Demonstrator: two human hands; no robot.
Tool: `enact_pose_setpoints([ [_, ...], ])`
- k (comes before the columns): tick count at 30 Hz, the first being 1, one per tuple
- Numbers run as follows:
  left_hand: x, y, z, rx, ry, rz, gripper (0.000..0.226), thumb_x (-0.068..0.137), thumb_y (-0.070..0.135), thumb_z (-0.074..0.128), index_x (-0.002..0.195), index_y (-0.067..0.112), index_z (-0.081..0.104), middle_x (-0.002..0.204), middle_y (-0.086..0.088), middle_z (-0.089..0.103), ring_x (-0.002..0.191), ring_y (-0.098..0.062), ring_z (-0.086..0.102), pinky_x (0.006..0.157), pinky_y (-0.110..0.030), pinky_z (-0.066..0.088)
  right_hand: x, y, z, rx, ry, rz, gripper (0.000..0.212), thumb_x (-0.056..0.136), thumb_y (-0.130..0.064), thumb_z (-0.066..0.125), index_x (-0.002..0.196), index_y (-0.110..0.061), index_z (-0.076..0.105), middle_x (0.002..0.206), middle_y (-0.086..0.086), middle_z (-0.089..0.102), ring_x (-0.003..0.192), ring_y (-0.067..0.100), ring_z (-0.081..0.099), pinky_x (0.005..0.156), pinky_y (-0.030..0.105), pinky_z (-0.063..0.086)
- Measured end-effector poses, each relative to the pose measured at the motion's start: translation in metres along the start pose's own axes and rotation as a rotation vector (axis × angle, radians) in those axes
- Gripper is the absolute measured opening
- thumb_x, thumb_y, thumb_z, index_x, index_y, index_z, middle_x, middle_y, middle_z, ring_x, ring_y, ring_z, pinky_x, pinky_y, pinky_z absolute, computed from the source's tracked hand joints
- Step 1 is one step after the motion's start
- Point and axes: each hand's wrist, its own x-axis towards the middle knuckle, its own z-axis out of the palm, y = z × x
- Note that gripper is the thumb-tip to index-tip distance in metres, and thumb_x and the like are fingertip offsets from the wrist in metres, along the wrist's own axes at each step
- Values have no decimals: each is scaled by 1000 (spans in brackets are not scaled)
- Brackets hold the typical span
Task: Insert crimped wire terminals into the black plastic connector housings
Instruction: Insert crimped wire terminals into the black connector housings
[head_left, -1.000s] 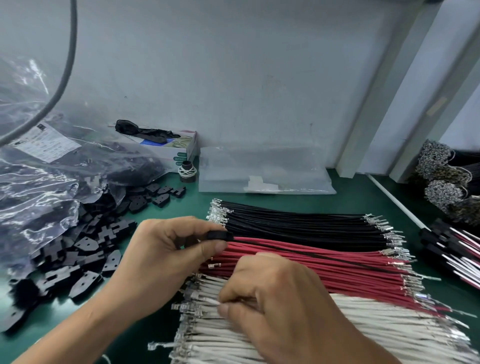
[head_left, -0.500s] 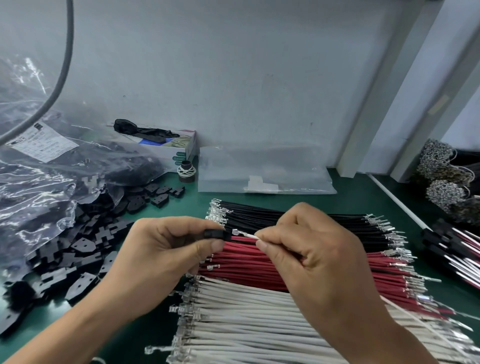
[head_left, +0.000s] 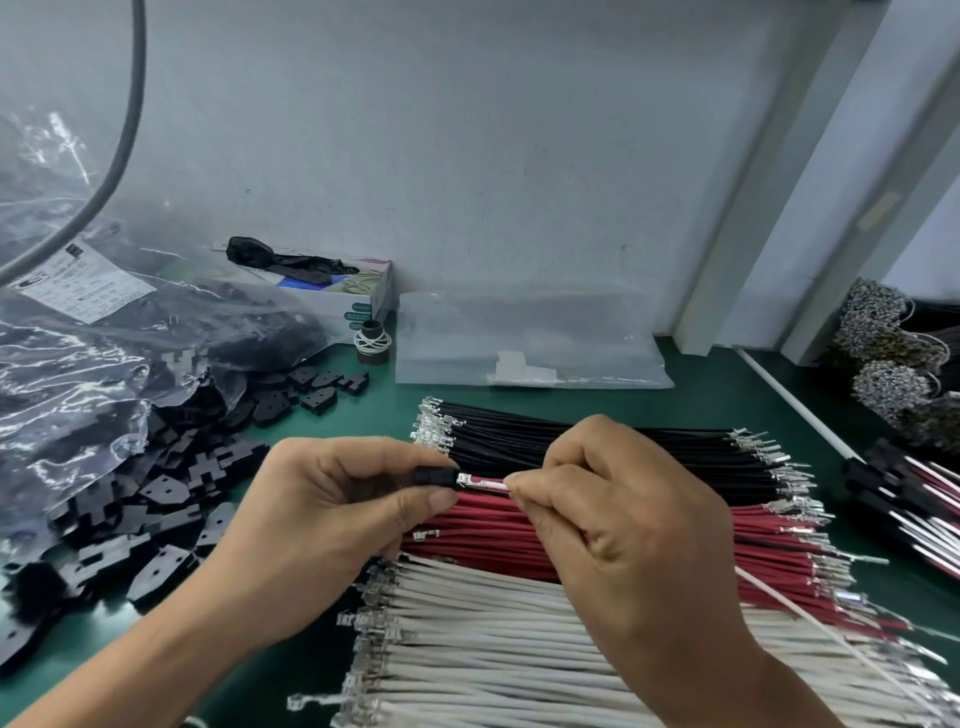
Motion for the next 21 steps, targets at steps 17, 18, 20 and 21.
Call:
enact_pose_setpoints([
  [17, -4, 5, -1, 380, -68, 184, 20, 79, 30, 83, 93, 43, 81, 73, 12, 72, 58, 1, 59, 56, -8, 44, -3, 3, 8, 337, -170, 98, 10, 88, -29, 71, 89, -21, 77, 81, -13, 56, 72, 8, 57, 62, 25, 49],
  [18, -3, 4, -2, 382, -59, 181, 19, 78, 30, 82, 93, 42, 81, 72, 11, 71, 58, 1, 58, 56, -9, 44, -3, 4, 7, 340, -177, 108, 11, 89, -30, 70, 88, -22, 77, 82, -14, 56, 74, 8, 58, 64, 22, 48],
  [20, -2, 3, -2, 367, -64, 179, 18, 79, 29, 82, 93, 41, 81, 70, 12, 70, 58, 2, 58, 56, -9, 44, -2, 5, 8, 309, -158, 86, 14, 91, -30, 68, 86, -20, 76, 81, -14, 56, 73, 7, 57, 64, 21, 47],
  [21, -2, 3, -2, 363, -73, 182, 17, 79, 29, 82, 93, 40, 81, 70, 13, 70, 58, 2, 58, 56, -8, 44, -2, 4, 9, 287, -144, 65, 16, 92, -29, 68, 85, -18, 75, 81, -12, 56, 72, 7, 56, 64, 23, 47],
])
